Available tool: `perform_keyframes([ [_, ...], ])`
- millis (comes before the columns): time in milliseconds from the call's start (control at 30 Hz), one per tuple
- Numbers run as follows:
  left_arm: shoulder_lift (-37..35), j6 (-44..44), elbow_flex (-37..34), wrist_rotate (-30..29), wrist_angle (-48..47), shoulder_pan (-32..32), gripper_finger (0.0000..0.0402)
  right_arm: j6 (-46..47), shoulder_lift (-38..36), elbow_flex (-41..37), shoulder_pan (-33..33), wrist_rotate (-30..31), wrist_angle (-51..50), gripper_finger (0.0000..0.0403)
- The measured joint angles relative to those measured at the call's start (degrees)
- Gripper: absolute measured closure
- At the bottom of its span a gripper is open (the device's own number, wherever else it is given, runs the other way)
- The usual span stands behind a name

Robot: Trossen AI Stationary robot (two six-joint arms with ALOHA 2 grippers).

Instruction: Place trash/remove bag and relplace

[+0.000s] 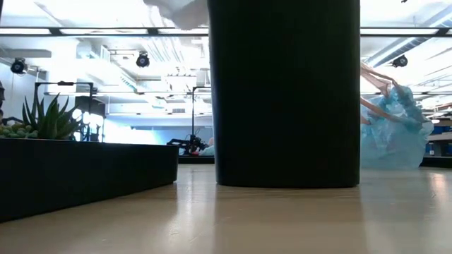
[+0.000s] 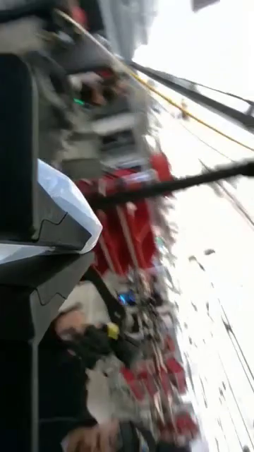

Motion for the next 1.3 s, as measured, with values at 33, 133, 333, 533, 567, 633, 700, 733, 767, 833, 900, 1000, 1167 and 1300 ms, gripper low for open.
perform_keyframes([
  [33, 0.05, 0.03, 0.00, 0.75, 1.74, -0.78, 0.0397, 0.44, 0.24, -0.30, -1.25, -4.51, 0.13, 0.0226],
  [133, 0.11, 0.92, 0.00, 1.51, 5.02, -2.57, 0.0400, 1.57, 0.47, -1.79, -3.80, -18.95, 0.04, 0.0231],
  [333, 0.22, 1.43, -0.08, 1.53, 4.85, -3.78, 0.0394, 6.00, 0.83, -5.17, -3.51, -45.71, 2.89, 0.0239],
  [533, 0.42, 5.29, -0.31, 1.48, 4.81, -3.89, 0.0395, 6.38, 0.45, -4.67, -2.85, -55.84, 1.67, 0.0236],
  [567, 0.42, 6.31, -0.33, 1.48, 5.05, -4.05, 0.0395, 6.17, 0.15, -3.97, -3.16, -53.29, 0.50, 0.0233],
  [633, 0.40, 7.35, -0.33, 1.46, 6.21, -4.12, 0.0394, 5.76, -0.83, -2.30, -3.57, -43.81, -2.37, 0.0228],
  [700, 0.39, 7.23, -0.33, 1.46, 7.70, -4.14, 0.0393, 5.28, -2.42, -1.43, -3.96, -31.03, -6.03, 0.0224],
  [733, 0.41, 7.11, -0.33, 1.44, 8.25, -4.14, 0.0393, 5.18, -3.20, -1.43, -4.15, -24.56, -7.45, 0.0223],
  [767, 0.38, 7.07, -0.33, 1.43, 8.71, -4.14, 0.0393, 5.23, -3.96, -1.55, -4.50, -18.58, -8.53, 0.0222],
  [833, 0.31, 7.05, -0.33, 1.41, 9.05, -4.14, 0.0393, 7.03, -4.95, -2.31, -5.53, -13.31, -9.90, 0.0223],
  [900, 0.28, 7.05, -0.33, 1.41, 9.45, -4.14, 0.0392, 8.52, -5.83, -3.73, -6.54, -16.36, -9.98, 0.0226],
  [1000, 0.28, 7.35, -0.33, 1.39, 10.88, -4.12, 0.0391, 8.45, -6.40, -7.05, -7.21, -25.84, -9.75, 0.0232],
  [1167, 0.24, 7.33, -0.33, 1.41, 18.00, -4.14, 0.0391, 7.89, -4.85, -13.34, -7.46, -38.58, -3.01, 0.0239],
  [1300, 0.20, 5.72, -0.33, 1.39, 20.83, -4.14, 0.0391, 8.33, -4.80, -14.96, -7.15, -58.33, 3.87, 0.0240],
])
